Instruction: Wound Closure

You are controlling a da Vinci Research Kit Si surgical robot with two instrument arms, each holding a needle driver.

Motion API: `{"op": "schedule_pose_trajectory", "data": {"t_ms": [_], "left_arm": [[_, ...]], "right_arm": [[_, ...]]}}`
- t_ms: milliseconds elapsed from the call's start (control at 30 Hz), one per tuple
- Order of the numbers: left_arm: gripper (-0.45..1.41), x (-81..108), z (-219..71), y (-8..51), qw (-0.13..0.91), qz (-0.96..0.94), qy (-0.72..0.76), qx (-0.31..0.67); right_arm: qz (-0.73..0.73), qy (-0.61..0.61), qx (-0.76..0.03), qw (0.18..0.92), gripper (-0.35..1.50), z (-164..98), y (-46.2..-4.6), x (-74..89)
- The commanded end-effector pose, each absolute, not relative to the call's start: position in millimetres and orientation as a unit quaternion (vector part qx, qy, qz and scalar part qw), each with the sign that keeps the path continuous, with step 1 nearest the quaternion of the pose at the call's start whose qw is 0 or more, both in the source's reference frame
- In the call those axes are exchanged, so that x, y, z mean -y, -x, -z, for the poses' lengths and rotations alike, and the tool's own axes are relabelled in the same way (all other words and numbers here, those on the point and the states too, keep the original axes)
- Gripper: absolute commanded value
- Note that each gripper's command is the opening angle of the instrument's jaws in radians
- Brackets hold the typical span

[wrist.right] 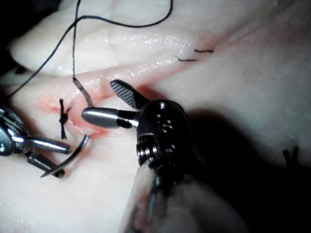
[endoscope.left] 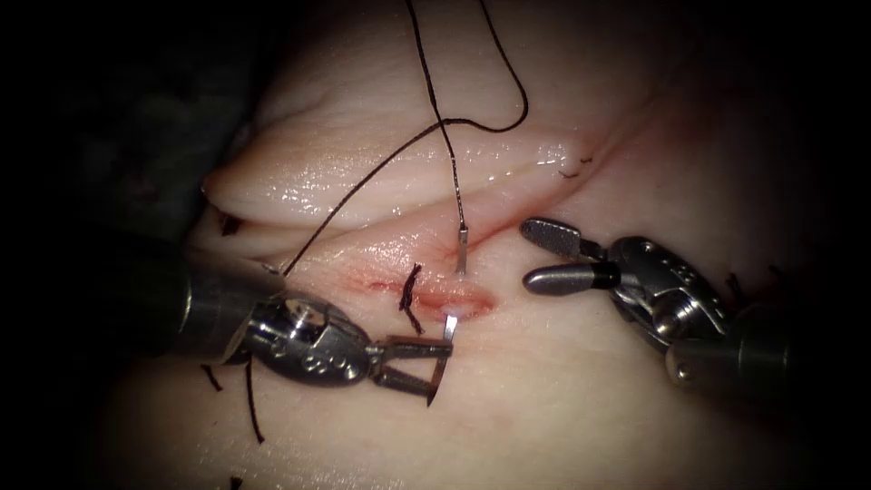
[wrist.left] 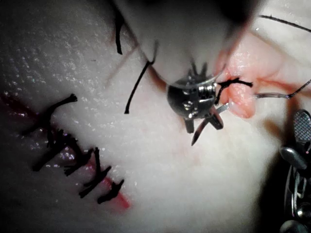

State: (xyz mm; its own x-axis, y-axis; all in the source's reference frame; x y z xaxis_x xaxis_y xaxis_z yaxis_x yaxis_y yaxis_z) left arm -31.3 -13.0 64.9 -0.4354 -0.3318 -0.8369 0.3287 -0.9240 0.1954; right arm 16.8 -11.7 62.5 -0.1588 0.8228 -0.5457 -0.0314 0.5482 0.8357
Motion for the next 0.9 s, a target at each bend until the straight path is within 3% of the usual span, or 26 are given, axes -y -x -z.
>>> {"op": "schedule_pose_trajectory", "data": {"t_ms": [33,133,200,267,300,333,367,400,733,900], "left_arm": [[0.52,13.5,-65.5,32.1,0.193,0.848,-0.494,0.003],[0.64,13.7,-65.9,32.8,0.2,0.849,-0.489,0.009],[0.83,13.7,-66.2,33.2,0.208,0.85,-0.484,0.008],[0.86,13.4,-66.5,33.2,0.209,0.85,-0.484,0.007],[0.67,13.2,-66.5,33.1,0.21,0.85,-0.483,0.008],[-0.03,12.9,-66.5,32.9,0.208,0.85,-0.484,0.005],[-0.32,12.8,-66.5,32.8,0.209,0.849,-0.485,0.004],[-0.45,12.6,-66.3,32.7,0.206,0.849,-0.486,0.002],[-0.45,13.4,-64.7,32.5,0.096,0.854,-0.51,-0.042],[-0.45,14.7,-63.2,32.8,0.027,0.83,-0.546,-0.111]], "right_arm": [[-0.37,-0.298,-0.665,0.576,1.23,-62.9,-17.8,12.2],[-0.37,-0.298,-0.665,0.576,1.21,-62.9,-18.0,12.4],[-0.369,-0.298,-0.666,0.576,1.21,-62.9,-18.0,12.5],[-0.368,-0.298,-0.666,0.576,1.2,-62.9,-18.0,12.8],[-0.368,-0.297,-0.666,0.577,1.18,-62.9,-18.0,12.9],[-0.368,-0.297,-0.666,0.577,1.16,-62.9,-18.0,13.0],[-0.367,-0.297,-0.666,0.577,1.16,-62.9,-18.0,13.1],[-0.367,-0.297,-0.666,0.577,1.15,-62.9,-18.0,13.1],[-0.364,-0.298,-0.669,0.576,1.05,-62.7,-18.0,14.3],[-0.357,-0.298,-0.667,0.581,0.76,-62.7,-18.0,15.0]]}}
